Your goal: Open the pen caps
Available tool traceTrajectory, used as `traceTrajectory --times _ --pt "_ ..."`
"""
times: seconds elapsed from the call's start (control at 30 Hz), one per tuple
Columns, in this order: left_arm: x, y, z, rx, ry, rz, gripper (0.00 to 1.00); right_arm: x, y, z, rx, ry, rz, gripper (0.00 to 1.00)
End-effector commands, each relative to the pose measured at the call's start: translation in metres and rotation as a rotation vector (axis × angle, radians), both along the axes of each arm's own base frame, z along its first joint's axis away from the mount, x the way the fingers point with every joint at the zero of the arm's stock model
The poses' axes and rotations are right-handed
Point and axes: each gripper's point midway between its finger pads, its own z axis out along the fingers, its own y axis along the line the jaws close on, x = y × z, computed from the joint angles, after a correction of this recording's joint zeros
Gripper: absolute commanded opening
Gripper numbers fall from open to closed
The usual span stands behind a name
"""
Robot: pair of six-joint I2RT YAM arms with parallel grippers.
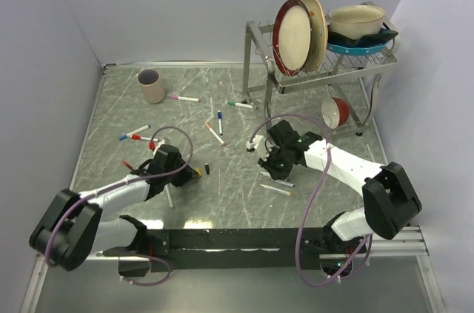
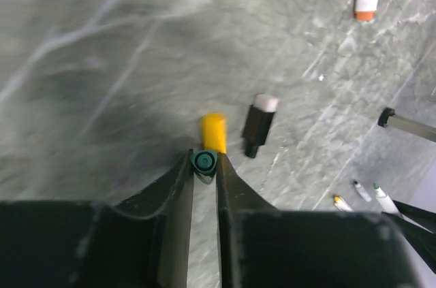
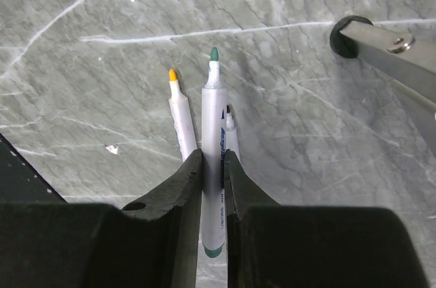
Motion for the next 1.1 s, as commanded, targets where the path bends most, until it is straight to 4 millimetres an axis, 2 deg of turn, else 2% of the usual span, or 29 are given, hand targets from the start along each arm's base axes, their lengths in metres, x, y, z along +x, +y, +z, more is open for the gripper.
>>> traceTrajectory --times 0.0,0.23,0.5,0.8,0.93,1.03,1.07 --pt "0.0 -0.012 -0.008 0.003 0.033 -0.089 0.24 0.003 -0.008 0.005 -0.001 -0.014 -0.008 0.01" --pt "0.003 -0.006 0.001 0.027 0.01 -0.067 0.49 0.003 -0.016 0.002 -0.012 -0.001 -0.02 0.02" --pt "0.008 -0.006 0.025 0.024 -0.055 -0.08 0.67 0.001 -0.024 -0.005 -0.036 0.024 -0.034 0.04" --pt "0.007 -0.002 0.028 0.041 -0.065 -0.082 0.7 -0.007 -0.028 -0.018 -0.073 0.087 -0.029 0.08" --pt "0.009 -0.002 0.043 0.036 -0.1 -0.089 0.78 -0.009 -0.027 -0.022 -0.075 0.109 -0.024 0.11" --pt "0.012 -0.003 0.06 0.031 -0.149 -0.103 0.85 -0.011 -0.029 -0.025 -0.086 0.123 -0.024 0.17" --pt "0.014 -0.004 0.07 0.028 -0.18 -0.112 0.87 -0.012 -0.029 -0.025 -0.087 0.127 -0.021 0.22"
